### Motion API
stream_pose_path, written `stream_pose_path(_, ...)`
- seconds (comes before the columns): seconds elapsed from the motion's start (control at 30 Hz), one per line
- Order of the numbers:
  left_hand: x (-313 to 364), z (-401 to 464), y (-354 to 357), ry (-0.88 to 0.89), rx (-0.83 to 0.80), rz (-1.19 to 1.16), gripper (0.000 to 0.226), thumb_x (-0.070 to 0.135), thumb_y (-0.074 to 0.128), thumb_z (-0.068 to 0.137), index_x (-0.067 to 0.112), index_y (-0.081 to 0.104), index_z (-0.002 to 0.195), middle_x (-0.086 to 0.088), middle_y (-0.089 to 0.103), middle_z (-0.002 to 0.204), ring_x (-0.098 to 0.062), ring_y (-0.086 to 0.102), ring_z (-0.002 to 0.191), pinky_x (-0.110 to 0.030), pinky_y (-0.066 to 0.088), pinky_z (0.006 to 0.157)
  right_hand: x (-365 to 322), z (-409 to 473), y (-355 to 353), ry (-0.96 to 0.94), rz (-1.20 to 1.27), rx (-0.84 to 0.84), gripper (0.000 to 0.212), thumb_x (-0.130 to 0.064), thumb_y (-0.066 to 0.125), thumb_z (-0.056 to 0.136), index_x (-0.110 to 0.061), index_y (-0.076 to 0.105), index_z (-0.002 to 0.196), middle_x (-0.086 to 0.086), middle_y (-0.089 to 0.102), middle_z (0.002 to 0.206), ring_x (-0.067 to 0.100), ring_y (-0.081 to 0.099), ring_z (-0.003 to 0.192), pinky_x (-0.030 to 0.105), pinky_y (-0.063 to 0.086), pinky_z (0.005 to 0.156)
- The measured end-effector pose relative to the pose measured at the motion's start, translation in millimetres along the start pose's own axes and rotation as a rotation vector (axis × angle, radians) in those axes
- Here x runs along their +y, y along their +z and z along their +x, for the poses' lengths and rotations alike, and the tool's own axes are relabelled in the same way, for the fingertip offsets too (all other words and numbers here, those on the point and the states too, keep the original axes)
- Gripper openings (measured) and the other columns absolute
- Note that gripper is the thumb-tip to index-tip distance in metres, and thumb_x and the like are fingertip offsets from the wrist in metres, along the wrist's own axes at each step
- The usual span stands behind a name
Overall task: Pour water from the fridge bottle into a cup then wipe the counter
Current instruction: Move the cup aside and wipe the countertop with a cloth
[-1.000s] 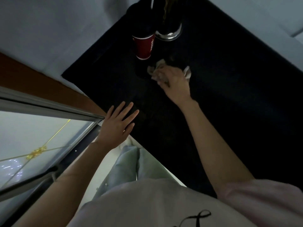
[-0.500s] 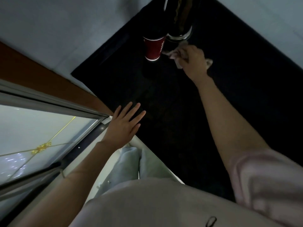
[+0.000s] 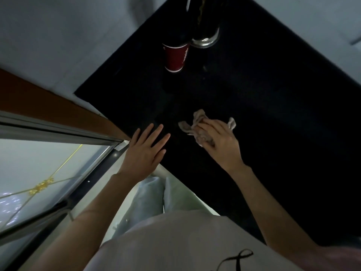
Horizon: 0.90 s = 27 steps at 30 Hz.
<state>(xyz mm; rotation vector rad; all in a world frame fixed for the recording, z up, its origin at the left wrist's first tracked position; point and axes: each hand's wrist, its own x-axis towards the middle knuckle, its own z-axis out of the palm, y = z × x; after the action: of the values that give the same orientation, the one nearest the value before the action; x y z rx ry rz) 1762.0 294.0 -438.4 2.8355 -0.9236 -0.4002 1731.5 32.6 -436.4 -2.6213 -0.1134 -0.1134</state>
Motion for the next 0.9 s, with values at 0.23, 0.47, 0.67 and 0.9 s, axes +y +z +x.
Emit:
stream_pose_path(0.23, -21, -3, -12, -0.065, 0.01, -0.013, 0.05, 0.037, 0.03, 0.098, 0.017, 0.048, 0.14, -0.012, 0.041, 0.151, -0.034, 0.035, 0.14, -0.056, 0.03, 0.111, 17, 98, 10, 0.208, -0.024, 0.047, 0.04, -0.019, 0.063, 0.087, -0.011, 0.061, 0.125, 0.008, 0.059, 0.13, 0.029, 0.052, 0.119, 0.036, 0.039, 0.104)
stream_pose_path(0.47, -74, -11, -26, -0.167, 0.007, 0.009, 0.053, 0.036, 0.029, 0.096, 0.013, 0.047, 0.14, -0.018, 0.041, 0.149, -0.038, 0.034, 0.139, -0.057, 0.036, 0.105, -73, 83, 54, 0.108, 0.043, 0.007, 0.042, -0.023, 0.063, 0.077, -0.016, 0.065, 0.118, 0.004, 0.063, 0.124, 0.027, 0.056, 0.111, 0.042, 0.043, 0.098)
stream_pose_path(0.67, -97, -13, -27, -0.102, -0.056, 0.044, 0.055, 0.038, 0.026, 0.095, 0.012, 0.047, 0.139, -0.02, 0.043, 0.147, -0.041, 0.039, 0.136, -0.059, 0.041, 0.1, -83, -11, 48, 0.079, 0.012, 0.034, 0.047, -0.01, 0.071, 0.075, -0.017, 0.064, 0.122, -0.001, 0.061, 0.127, 0.019, 0.053, 0.115, 0.029, 0.038, 0.106)
stream_pose_path(0.9, -104, -16, -19, -0.079, -0.061, 0.008, 0.053, 0.037, 0.027, 0.097, 0.017, 0.043, 0.143, -0.016, 0.039, 0.151, -0.039, 0.034, 0.14, -0.059, 0.039, 0.103, -46, 76, 40, 0.317, -0.021, 0.135, 0.038, -0.017, 0.064, 0.085, -0.013, 0.062, 0.124, 0.007, 0.061, 0.128, 0.029, 0.053, 0.118, 0.034, 0.037, 0.104)
